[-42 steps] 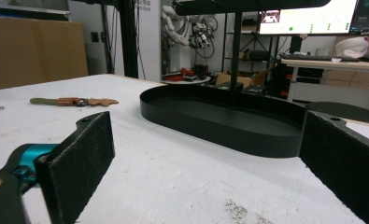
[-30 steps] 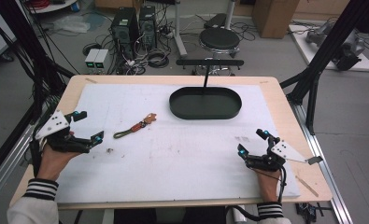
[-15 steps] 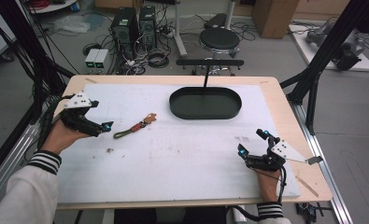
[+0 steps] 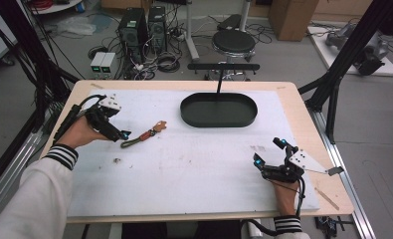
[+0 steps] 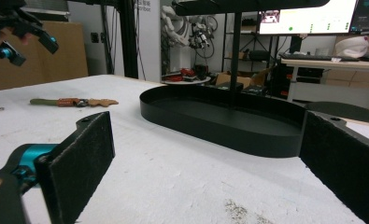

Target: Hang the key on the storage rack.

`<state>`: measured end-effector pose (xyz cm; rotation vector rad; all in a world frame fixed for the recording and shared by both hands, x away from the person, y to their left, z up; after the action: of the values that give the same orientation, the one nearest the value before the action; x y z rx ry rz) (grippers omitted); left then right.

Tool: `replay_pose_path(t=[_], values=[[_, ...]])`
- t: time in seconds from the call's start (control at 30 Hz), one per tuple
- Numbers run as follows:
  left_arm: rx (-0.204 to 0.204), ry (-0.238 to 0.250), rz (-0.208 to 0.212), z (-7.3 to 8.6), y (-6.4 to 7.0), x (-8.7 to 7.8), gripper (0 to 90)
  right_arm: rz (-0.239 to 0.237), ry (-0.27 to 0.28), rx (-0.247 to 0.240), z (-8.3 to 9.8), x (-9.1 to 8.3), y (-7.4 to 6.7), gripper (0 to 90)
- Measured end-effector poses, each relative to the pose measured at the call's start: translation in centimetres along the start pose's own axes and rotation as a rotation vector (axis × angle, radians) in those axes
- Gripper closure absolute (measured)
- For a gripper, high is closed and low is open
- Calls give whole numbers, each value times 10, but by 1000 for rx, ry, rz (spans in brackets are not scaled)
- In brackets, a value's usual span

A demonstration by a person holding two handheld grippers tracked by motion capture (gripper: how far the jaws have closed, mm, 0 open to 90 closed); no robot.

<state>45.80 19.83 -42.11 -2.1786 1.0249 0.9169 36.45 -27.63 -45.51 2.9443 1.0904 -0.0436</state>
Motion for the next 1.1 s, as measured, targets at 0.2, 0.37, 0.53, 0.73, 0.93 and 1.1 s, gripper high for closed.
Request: replay_pose_path(t=[0.2, 0.37, 0.53, 0.73, 0.93, 1.1], values=[[14, -69, 31, 1, 2, 15, 33, 0, 0, 2, 0, 0, 0, 29], [23, -101, 38, 1, 4, 22, 33, -1, 0, 2, 0, 0, 0, 29], [32, -143, 55, 5, 7, 30, 92, 0, 0, 0, 0, 0, 0, 29], [55, -213, 66, 12, 12, 38, 120, -1, 0, 3, 0, 0, 0, 29], [65, -251, 73, 15, 14, 44, 162, -1, 1, 2, 0, 0, 0, 29], [76, -283, 78, 18, 16, 46, 227, 1, -1, 9, 0, 0, 0, 29]])
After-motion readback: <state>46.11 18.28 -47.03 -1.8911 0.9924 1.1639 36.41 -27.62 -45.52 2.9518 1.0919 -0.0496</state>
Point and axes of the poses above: each handheld gripper's, and its own axes: x roughly forward along the jaws, z roughly out of its underside, y roughly to its right, the point moved 8 cm from there along x, roughly forward along the jaws, and after that the axes turned 3 degrees about -z, right-handed, at the moved point
